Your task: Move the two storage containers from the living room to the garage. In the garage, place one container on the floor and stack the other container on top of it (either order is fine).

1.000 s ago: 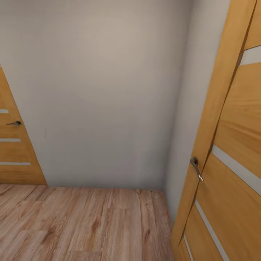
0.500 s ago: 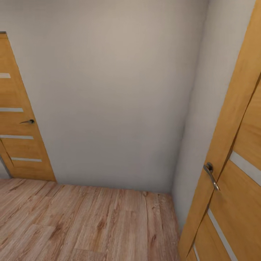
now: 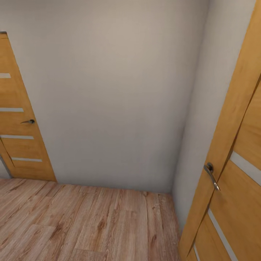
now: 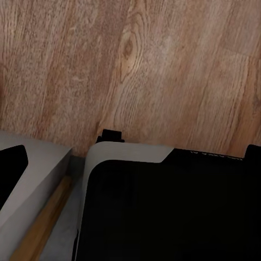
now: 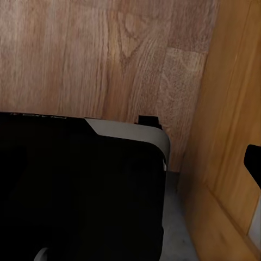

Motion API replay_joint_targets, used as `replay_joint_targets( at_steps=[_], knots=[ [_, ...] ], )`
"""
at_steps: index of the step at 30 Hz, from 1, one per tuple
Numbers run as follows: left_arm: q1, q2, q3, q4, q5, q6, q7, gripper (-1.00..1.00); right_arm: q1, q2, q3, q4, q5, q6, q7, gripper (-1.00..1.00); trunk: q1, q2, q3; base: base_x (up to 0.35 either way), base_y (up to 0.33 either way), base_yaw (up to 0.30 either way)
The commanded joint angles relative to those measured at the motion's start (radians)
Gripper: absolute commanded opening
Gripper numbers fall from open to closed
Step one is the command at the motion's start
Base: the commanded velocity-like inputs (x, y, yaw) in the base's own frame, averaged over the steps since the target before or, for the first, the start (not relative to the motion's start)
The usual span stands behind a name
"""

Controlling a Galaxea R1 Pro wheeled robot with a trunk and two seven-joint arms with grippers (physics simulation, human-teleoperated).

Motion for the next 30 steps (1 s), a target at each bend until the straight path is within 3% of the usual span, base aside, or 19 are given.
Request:
replay_joint_targets(
  at_steps=[1, 21, 30],
  knots=[
    [-0.001, 0.0, -0.001, 0.001, 0.009, -0.003, -0.005, 1.0, -0.001, 0.0, 0.007, 0.003, -0.011, -0.005, 0.007, 1.0, 0.0, -0.002, -0.002, 0.0, 0.0, 0.0],
    [-0.001, -0.001, 0.0, 0.001, 0.011, 0.007, -0.005, 1.0, -0.001, 0.0, 0.007, 0.003, -0.01, -0.004, 0.008, 1.0, 0.0, -0.002, -0.002, 0.003, 0.0, 0.0],
    [-0.001, 0.0, 0.002, 0.001, 0.011, 0.006, -0.005, 1.0, -0.001, 0.0, 0.007, 0.003, -0.01, -0.004, 0.008, 1.0, 0.0, -0.002, -0.002, 0.242, 0.063, 0.0]
  ],
)
